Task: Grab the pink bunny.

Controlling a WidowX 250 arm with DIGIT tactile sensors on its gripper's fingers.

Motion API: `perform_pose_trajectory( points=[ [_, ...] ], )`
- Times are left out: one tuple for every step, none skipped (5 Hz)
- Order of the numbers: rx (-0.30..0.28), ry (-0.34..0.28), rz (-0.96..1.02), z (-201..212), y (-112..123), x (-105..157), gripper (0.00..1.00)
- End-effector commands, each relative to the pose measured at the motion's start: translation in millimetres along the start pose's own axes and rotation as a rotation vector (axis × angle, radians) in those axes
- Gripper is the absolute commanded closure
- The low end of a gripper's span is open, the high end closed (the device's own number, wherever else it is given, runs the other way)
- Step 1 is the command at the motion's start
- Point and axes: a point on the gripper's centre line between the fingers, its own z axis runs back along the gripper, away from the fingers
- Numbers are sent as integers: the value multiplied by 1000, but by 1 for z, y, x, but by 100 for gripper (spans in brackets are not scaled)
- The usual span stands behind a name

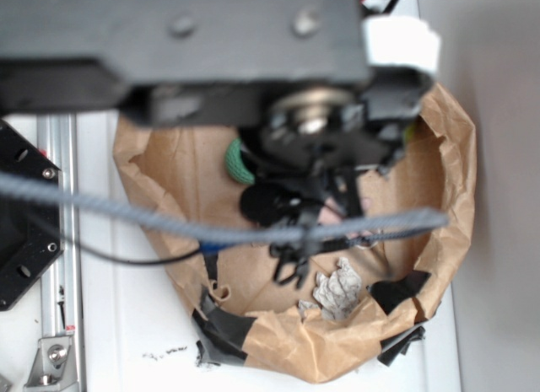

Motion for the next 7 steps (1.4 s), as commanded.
perform_pose_trajectory(
  points=[
    [36, 95, -274, -83, -17, 27, 0],
    [-225, 141, -331, -126, -38, 19, 0],
    [-225, 153, -362, -147, -48, 6, 0],
    [-189, 158, -370, -142, -50, -1, 100],
    [-115, 95, -436, -103, -43, 0, 100],
    [-28, -69, -447, -56, -33, 3, 100],
    [-57, -105, -367, -13, -23, 10, 100]
  ],
)
